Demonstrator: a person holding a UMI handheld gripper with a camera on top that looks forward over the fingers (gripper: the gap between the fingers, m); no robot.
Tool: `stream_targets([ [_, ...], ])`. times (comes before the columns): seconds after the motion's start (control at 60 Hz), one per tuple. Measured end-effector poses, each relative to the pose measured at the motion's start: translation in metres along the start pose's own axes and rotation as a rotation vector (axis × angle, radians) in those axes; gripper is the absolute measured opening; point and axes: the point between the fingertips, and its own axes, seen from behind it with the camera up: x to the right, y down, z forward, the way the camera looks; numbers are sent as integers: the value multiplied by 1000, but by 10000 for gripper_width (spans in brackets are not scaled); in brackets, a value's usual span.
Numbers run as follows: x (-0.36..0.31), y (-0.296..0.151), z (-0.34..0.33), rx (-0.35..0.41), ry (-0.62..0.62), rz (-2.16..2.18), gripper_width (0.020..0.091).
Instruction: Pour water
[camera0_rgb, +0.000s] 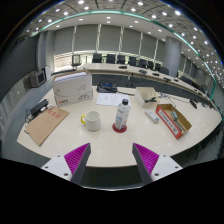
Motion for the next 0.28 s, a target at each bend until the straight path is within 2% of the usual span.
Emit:
stream_targets([
  [0.15,-16,-3,-1,15,-34,5,857],
  [0.283,-12,-14,-4,51,4,-65,859],
])
